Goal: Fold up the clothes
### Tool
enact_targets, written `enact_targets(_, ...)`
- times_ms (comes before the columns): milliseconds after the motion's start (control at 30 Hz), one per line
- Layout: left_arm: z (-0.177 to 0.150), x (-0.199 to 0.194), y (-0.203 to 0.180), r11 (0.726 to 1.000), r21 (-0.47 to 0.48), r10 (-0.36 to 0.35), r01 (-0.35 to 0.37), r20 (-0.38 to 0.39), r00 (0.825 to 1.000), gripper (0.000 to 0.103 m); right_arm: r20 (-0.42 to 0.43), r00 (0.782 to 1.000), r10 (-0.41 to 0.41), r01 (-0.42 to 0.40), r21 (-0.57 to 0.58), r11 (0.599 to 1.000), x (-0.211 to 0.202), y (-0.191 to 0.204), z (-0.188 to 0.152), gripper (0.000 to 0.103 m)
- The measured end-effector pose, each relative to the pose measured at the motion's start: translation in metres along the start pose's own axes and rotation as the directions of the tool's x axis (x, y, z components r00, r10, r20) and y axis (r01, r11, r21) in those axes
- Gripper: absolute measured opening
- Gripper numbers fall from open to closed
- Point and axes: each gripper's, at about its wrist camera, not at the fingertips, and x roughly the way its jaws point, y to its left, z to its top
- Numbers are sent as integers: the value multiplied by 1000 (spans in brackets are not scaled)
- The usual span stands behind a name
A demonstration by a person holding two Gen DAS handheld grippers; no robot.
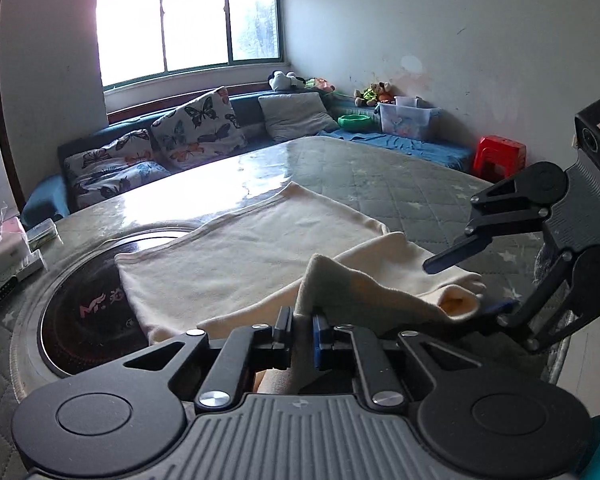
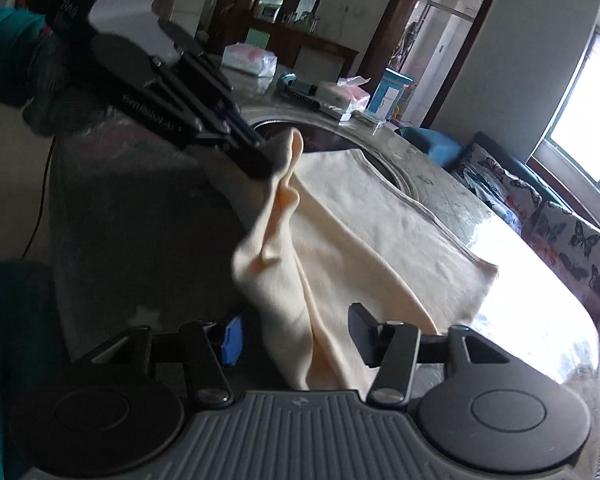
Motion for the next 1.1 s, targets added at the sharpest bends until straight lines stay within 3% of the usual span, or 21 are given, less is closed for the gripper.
enact_targets(67, -2, 0, 2, 1000, -1, -3, 3, -8, 1000, 11, 6, 1000, 19, -19, 50, 999, 5, -6, 3, 29)
enact_targets(133, -6, -2, 2, 1000, 9, -5, 5, -17, 1000, 14, 2, 999, 52, -52, 122, 991, 8, -15, 7, 17)
enact_targets(233, -18, -12, 1, 999, 32, 4, -4, -16, 1000, 16, 20, 997, 74, -77, 208, 975, 7, -30, 11, 11)
enact_targets(333, -30, -21, -2, 997, 63, 46, -44, -20, 999, 20, 43, 995, 93, -101, 285, 953, 4, -44, 16, 11)
enact_targets(367, -34, -24, -4, 996, 73, 61, -60, -22, 998, 29, 50, 995, 89, -100, 286, 953, 3, -45, 17, 11)
enact_targets(400, -38, -27, -5, 994, 84, 75, -73, -22, 997, 30, 56, 995, 86, -98, 286, 953, 2, -46, 18, 11)
enact_targets(567, -52, -32, -10, 978, 157, 138, -134, -12, 990, 31, 66, 995, 72, -89, 314, 945, 2, -49, 19, 10)
enact_targets(633, -55, -32, -13, 970, 192, 154, -151, -3, 988, 28, 70, 996, 63, -83, 321, 943, 1, -47, 20, 10)
enact_targets(767, -54, -39, -18, 970, 190, 152, -155, 30, 988, 11, 94, 995, 38, -67, 328, 942, -4, -43, 21, 10)
enact_targets(1100, -49, -81, -29, 980, 154, 114, -125, 80, 990, 9, 145, 989, 35, -77, 296, 952, -43, -30, 24, 9)
